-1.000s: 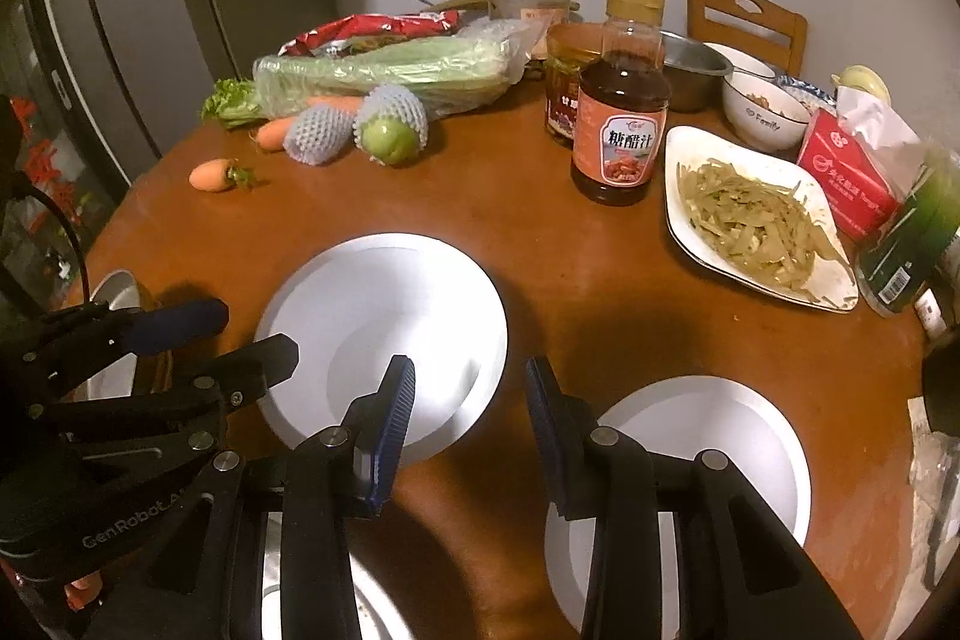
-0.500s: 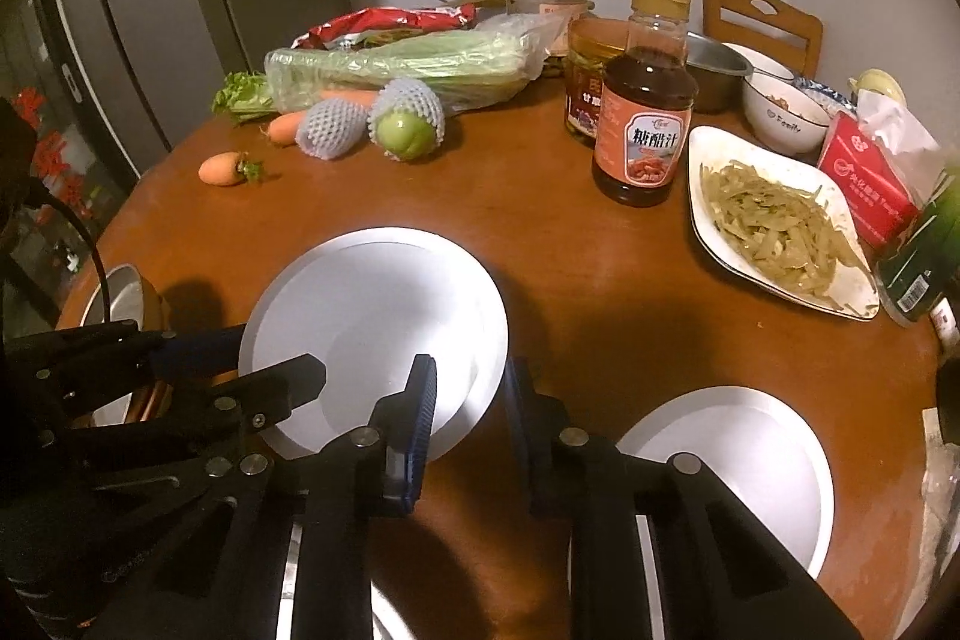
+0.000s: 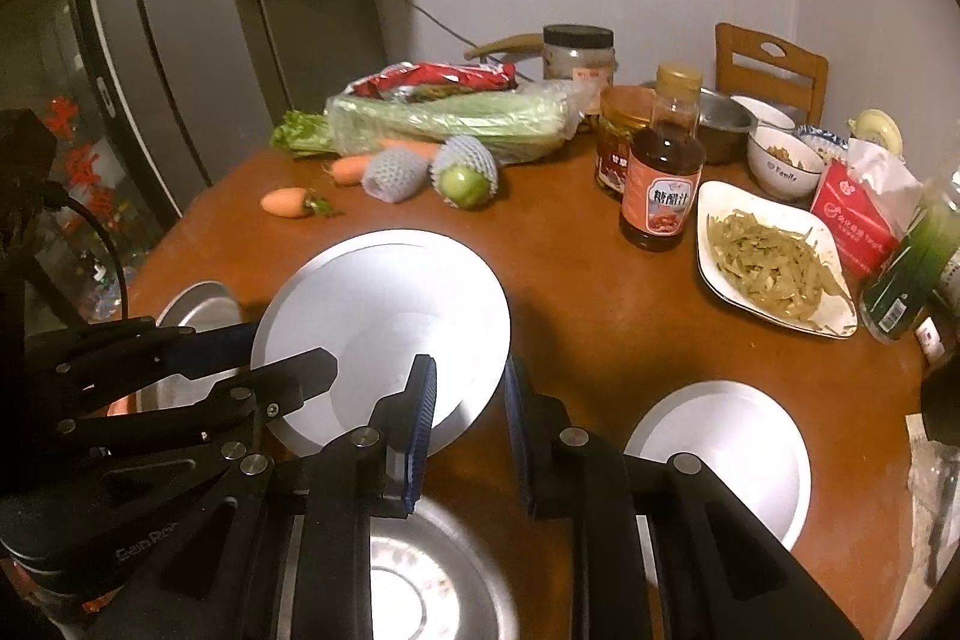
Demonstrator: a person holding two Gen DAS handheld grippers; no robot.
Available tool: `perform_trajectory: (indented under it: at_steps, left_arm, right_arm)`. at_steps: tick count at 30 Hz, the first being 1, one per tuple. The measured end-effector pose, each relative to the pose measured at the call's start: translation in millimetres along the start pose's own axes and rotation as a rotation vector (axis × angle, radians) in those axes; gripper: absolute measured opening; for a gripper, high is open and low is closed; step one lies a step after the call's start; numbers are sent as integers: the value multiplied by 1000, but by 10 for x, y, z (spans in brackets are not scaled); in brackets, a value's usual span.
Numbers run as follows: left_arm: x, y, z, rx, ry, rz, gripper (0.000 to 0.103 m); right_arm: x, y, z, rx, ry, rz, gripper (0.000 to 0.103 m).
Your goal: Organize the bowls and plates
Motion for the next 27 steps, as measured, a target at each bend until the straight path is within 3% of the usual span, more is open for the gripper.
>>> perform_trajectory:
  at_steps: [17, 27]
  left_arm:
    - [-16, -543, -447, -8, -52, 49, 33]
    - [-15, -848, -453, 32, -54, 76, 33]
  right_arm:
    - [376, -473, -565, -17, -17, 30, 24]
    - [536, -756, -686, 8, -23, 35, 25]
Point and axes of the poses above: each gripper's, at about its wrist camera, not at the fingertips, and z roughly the way its jaws point, x to its left, y to its top, the point moved 1 cm from there along z, roughly the way its jaws point, and after that the axes turned 14 degrees about -z, right-handed, at the moved point
